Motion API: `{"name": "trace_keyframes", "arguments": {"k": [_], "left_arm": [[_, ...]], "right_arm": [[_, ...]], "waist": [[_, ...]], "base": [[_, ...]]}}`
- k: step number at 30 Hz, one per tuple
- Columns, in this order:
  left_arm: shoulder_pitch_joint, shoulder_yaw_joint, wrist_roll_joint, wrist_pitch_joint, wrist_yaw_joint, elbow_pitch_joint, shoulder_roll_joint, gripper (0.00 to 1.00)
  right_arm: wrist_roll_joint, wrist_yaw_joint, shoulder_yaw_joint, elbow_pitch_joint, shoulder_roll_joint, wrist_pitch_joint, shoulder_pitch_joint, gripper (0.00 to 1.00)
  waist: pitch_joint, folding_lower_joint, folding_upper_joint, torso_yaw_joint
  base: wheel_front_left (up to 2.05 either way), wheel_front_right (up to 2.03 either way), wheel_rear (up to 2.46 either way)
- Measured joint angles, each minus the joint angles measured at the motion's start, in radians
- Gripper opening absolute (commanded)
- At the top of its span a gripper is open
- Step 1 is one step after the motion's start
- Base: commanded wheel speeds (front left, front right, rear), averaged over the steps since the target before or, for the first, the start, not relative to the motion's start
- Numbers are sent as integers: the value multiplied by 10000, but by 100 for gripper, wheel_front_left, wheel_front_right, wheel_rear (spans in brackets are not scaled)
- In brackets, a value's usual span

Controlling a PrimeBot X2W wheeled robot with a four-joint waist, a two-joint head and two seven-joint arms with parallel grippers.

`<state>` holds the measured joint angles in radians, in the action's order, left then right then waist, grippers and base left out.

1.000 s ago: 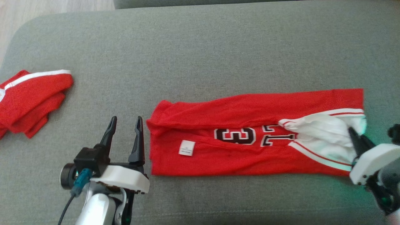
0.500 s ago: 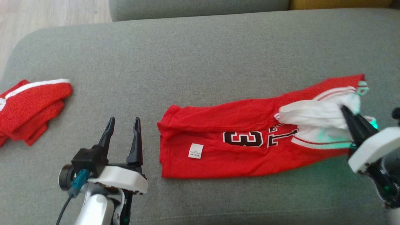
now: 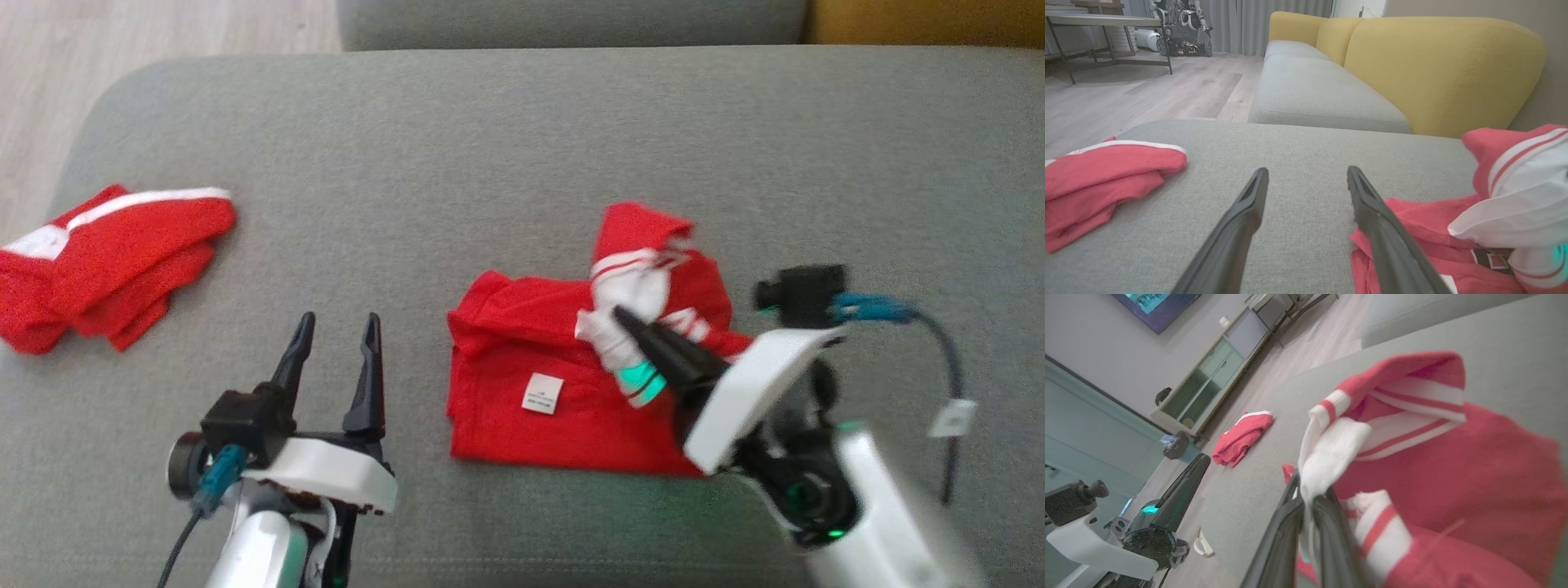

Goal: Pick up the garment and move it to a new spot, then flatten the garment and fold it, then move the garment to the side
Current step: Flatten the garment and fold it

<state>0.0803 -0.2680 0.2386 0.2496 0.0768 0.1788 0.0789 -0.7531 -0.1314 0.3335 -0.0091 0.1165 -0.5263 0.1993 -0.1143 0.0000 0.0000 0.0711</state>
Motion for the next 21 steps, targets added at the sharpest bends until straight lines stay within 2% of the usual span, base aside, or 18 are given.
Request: {"name": "trace_keyframes", "arguments": {"k": [7,13,14,15,16,21], "left_arm": [[51,-155,2,-2,-79,65,-146,100],[69,-205,2,0,-79,100,-194,100],[70,-205,2,0,-79,100,-198,100],[70,-203,2,0,-77,107,-199,100],[70,-205,2,0,-77,121,-203,100],[76,-203,2,0,-77,182,-209,100]], "right_arm": [[-464,0,1239,2247,-393,1371,863,0],[-692,0,2115,3783,-424,2353,1443,0],[-775,0,2226,3914,-430,2520,1470,9],[-853,0,2359,4056,-430,2673,1512,31],[-980,0,2468,4155,-430,2857,1561,100],[-1329,0,2991,4094,-430,3766,1982,100]], "waist": [[-219,0,0,609],[-406,0,0,938],[-428,0,0,951],[-443,0,0,949],[-451,0,0,938],[-470,0,0,795]], "base": [[0,0,0],[0,0,0],[0,0,0],[0,0,0],[0,0,0],[0,0,0]]}}
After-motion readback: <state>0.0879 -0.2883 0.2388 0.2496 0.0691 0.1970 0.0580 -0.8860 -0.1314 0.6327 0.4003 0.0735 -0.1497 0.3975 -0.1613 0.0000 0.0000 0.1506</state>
